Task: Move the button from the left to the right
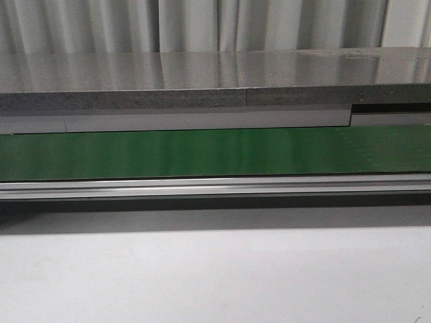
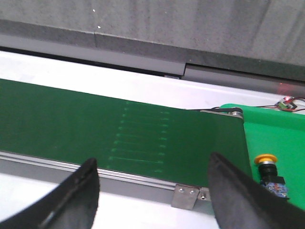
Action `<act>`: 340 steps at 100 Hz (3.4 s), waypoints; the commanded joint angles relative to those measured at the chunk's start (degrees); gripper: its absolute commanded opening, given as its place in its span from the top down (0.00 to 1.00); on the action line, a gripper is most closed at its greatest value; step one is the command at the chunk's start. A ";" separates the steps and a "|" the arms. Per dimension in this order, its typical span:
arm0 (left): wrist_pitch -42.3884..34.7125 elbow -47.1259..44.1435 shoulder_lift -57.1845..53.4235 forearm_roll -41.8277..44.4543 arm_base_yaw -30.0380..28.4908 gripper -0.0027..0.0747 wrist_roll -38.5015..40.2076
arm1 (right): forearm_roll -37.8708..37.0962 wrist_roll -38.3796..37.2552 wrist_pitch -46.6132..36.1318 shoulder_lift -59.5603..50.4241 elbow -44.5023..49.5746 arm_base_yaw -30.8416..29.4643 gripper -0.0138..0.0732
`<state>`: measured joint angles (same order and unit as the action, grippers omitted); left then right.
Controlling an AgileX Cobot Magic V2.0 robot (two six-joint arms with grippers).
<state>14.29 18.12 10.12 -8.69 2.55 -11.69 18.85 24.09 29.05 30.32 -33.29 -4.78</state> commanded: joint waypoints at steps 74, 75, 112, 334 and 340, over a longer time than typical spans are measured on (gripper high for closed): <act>-4.67 1.68 0.57 -0.62 0.46 0.99 0.14 | 1.82 -0.15 3.76 -16.46 4.38 -0.07 0.44; -4.67 1.68 0.57 -0.62 0.46 0.99 0.14 | 1.82 -0.15 3.76 -16.46 4.38 -0.07 0.46; -4.67 1.68 0.57 -0.62 0.46 0.99 0.14 | 2.10 -0.15 3.93 -16.46 4.38 -0.07 0.92; -4.67 1.68 0.57 -0.62 0.46 0.99 0.14 | -18.03 -25.20 -29.05 -32.15 33.96 8.62 0.92; -4.67 1.68 0.57 -0.62 0.46 0.99 0.14 | -18.03 -25.20 -29.05 -32.15 33.96 8.62 0.92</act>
<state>14.29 18.12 10.12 -8.69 2.55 -11.69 1.55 -1.00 5.61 -0.60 1.59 3.64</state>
